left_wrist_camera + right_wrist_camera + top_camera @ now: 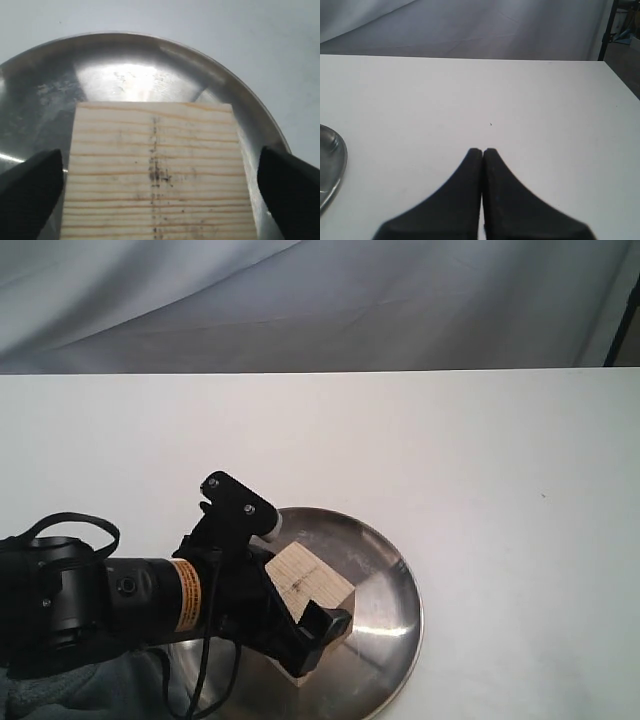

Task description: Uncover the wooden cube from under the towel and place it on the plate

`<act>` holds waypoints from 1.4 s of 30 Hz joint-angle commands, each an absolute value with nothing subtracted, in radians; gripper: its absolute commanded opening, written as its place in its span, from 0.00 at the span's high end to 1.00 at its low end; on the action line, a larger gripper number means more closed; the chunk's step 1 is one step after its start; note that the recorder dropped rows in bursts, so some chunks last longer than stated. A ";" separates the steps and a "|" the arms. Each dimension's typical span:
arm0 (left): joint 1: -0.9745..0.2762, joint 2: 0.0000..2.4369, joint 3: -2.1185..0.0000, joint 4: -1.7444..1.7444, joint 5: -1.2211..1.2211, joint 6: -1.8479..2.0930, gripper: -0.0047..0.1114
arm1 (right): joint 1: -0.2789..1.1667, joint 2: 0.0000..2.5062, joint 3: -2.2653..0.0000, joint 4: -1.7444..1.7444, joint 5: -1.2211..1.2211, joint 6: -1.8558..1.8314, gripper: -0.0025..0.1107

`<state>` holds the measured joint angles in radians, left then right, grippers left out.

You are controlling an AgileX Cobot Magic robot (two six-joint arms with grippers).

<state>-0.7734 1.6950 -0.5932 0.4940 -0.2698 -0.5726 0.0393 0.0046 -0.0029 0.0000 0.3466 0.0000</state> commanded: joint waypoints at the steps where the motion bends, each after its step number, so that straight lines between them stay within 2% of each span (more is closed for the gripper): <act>1: -0.778 1.650 -0.599 0.542 -0.288 -0.564 0.06 | 0.032 0.000 0.000 0.000 0.344 0.000 0.98; 19: -0.778 1.356 -0.599 0.628 -0.288 -0.504 0.06 | 0.032 0.000 0.000 0.000 0.344 0.000 0.98; 33: -0.771 0.986 -0.599 0.189 -0.273 0.067 0.06 | 0.032 0.000 0.000 0.000 0.344 0.000 0.98; 38: -0.647 0.902 -0.599 -0.102 -0.282 0.279 0.06 | 0.032 0.000 0.000 0.000 0.344 0.000 0.98; 42: -0.448 0.864 -0.599 -0.256 -0.291 0.359 0.06 | 0.032 0.000 0.000 0.000 0.344 0.000 0.98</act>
